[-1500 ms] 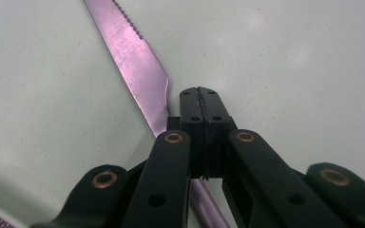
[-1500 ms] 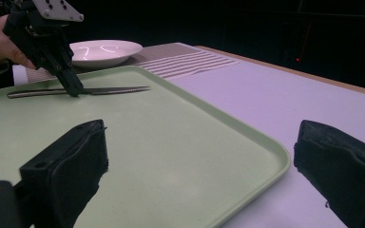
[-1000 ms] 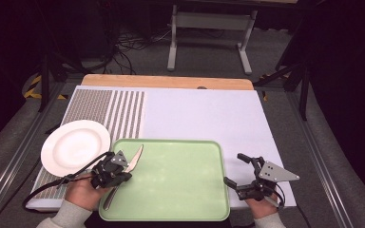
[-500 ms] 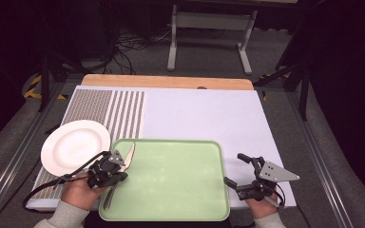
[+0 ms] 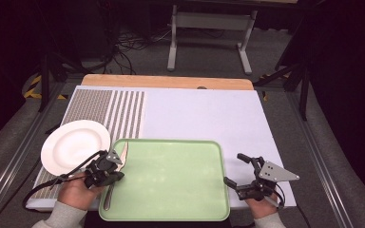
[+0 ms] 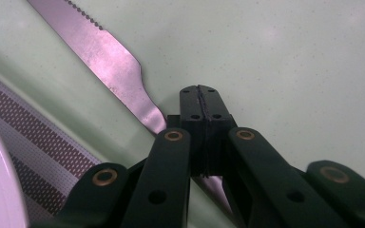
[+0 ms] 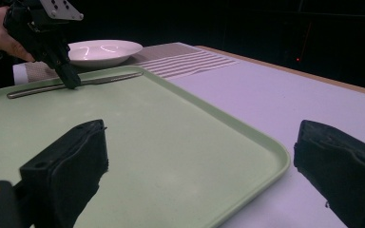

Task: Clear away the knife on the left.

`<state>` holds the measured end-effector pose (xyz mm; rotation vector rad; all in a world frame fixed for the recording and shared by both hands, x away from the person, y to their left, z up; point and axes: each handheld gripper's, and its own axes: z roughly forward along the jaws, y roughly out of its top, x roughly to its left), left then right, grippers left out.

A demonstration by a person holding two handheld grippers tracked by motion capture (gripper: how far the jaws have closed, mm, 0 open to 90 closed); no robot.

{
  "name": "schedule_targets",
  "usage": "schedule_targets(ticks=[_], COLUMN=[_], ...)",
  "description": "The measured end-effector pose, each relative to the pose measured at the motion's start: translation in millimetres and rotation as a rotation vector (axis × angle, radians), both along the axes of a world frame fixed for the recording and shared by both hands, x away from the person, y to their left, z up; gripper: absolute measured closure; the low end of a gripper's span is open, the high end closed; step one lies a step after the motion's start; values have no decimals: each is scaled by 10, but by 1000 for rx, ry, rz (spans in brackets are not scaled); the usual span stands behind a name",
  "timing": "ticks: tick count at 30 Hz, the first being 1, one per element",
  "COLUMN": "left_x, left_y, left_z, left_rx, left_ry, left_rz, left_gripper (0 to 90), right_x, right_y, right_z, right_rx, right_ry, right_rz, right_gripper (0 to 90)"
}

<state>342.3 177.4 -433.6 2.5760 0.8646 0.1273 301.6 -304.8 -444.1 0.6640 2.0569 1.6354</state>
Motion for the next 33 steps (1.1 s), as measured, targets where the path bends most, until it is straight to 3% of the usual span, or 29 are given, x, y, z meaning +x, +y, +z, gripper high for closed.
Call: schedule_targets(ticks=[6,20,24,25,26,28,33], left_x=[17,-3,-8,-8,-26,-37,-110], left_y=[94,109,155,155,169,189,262], left_z=[-18,3,99,99,140,178,278], left_rx=[-46,-28,-115,-115,-163,-205,-267], left_ry=[25,22,25,25,12,3,-83], left_rz=[36,25,-15,-15,-30,-42,-50], left_gripper=[900,897,724,655,586,455,176], right_x=[1,-2,0,0,-1,-2,-3], right_y=[1,-4,-3,-2,-1,3,14], right_z=[-1,3,0,0,1,3,6], right_rx=[3,-1,-2,-2,-4,-4,-4], right_ry=[3,0,0,0,1,2,0], right_rz=[0,-1,0,0,0,1,1], right_gripper=[43,43,43,43,43,43,43])
